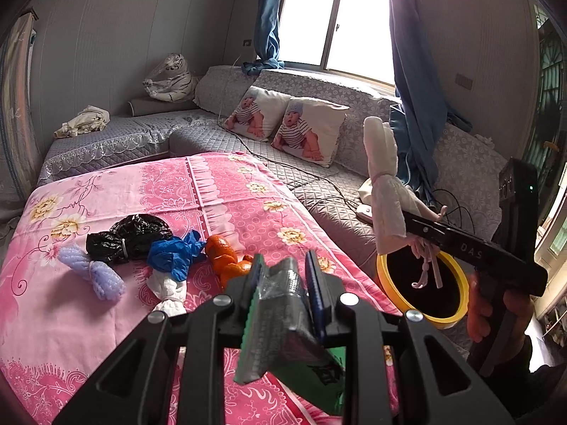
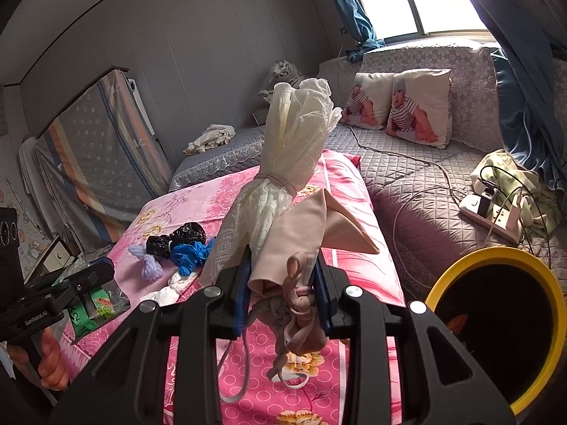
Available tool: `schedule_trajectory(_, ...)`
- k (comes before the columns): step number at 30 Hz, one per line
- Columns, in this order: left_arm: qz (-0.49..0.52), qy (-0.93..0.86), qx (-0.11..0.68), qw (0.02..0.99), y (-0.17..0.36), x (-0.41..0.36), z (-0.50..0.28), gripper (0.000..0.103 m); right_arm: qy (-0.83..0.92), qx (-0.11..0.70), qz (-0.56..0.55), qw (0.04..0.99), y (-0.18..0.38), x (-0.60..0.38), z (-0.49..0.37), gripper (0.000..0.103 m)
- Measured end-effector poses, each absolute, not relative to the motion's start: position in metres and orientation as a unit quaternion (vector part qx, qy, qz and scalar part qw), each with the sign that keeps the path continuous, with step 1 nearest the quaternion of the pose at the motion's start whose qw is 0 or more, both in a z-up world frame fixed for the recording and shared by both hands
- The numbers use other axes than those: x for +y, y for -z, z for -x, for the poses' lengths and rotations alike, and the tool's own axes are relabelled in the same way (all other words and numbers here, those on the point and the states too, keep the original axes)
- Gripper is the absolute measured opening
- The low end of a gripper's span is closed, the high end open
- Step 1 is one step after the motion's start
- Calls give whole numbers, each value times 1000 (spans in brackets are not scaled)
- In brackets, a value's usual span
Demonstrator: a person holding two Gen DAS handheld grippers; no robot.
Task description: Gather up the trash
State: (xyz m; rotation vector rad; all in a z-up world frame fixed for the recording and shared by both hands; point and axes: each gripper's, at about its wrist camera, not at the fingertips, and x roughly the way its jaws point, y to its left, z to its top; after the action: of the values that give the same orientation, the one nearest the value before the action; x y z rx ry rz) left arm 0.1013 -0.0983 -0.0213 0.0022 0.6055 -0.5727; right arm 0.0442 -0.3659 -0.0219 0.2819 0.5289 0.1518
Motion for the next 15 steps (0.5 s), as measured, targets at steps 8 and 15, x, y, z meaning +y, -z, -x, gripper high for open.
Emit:
schedule_trajectory(8, -14, 310, 299, 902, 25, -133, -113, 23, -40, 258, -145, 954, 24, -395, -42, 29)
schedule_trajectory(15, -24, 335, 303, 892, 27, -165, -119, 23, -3, 257, -156, 954, 32, -426, -38, 29)
